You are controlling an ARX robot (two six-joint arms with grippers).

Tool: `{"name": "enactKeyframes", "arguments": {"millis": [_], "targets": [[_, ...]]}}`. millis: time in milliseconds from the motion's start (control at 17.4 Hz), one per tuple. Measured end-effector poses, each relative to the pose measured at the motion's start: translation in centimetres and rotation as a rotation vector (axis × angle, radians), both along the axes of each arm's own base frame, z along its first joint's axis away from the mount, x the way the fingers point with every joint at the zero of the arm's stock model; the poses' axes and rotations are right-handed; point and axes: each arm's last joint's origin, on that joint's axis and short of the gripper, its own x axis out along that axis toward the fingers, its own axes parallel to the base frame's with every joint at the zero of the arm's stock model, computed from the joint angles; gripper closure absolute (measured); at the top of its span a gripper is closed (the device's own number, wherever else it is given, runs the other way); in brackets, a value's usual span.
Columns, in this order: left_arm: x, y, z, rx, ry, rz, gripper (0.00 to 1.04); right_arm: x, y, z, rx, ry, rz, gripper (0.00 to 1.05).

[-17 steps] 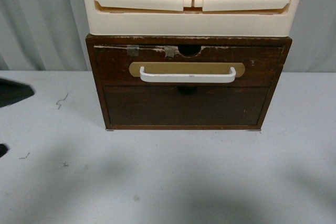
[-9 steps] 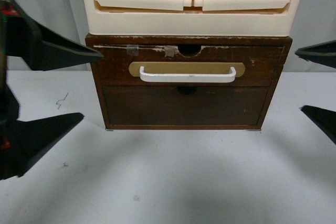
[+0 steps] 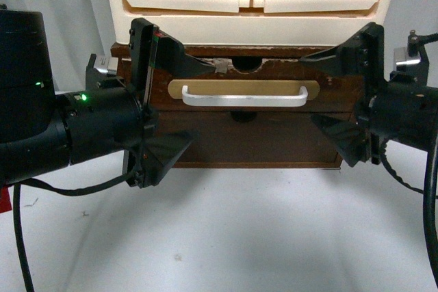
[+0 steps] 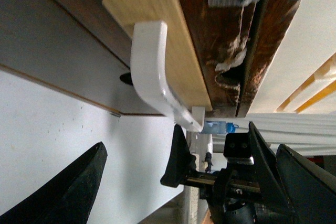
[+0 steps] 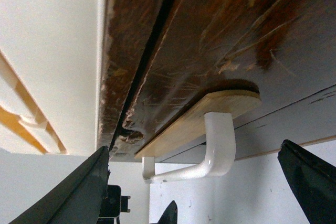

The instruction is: Open drawer

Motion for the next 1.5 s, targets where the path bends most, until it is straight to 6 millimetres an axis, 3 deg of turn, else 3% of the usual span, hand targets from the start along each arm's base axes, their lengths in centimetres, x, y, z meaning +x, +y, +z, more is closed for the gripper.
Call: {"name": "enactKeyframes", "arguments": {"millis": [345, 576, 633, 978, 1151, 1209, 1496], "targets": [[2.5, -0.5, -1.5, -0.010, 0.027, -0.005, 0.07, 1.8, 2.8, -0.2, -0.005, 0.006, 0.019, 0.06], [3.4, -0.2, -1.8, -0.012, 0.029, 0.000, 0.07, 2.1, 3.4, -0.6, -0.013, 0.016, 0.010, 0.06], [3.5, -0.2, -1.8, -0.012, 0.027, 0.002, 0.11, 2.1, 3.4, -0.6, -0.015, 0.021, 0.009, 0.06], [3.6, -0.1, -1.6, -0.016, 0.022, -0.009, 0.60, 2.0, 3.3, -1.7, -0.053, 0.070, 0.003, 0.07], [3.7, -0.1, -1.6, -0.023, 0.028, -0.012, 0.86, 2.0, 3.3, -2.1, -0.065, 0.085, 0.006, 0.31], [3.6, -0.2, -1.6, -0.041, 0.044, -0.016, 0.90, 2.0, 3.4, -2.0, -0.064, 0.080, 0.006, 0.40], [3.7, -0.2, -1.6, -0.064, 0.066, -0.012, 0.91, 2.2, 3.4, -1.3, -0.031, 0.072, 0.001, 0.81]]}}
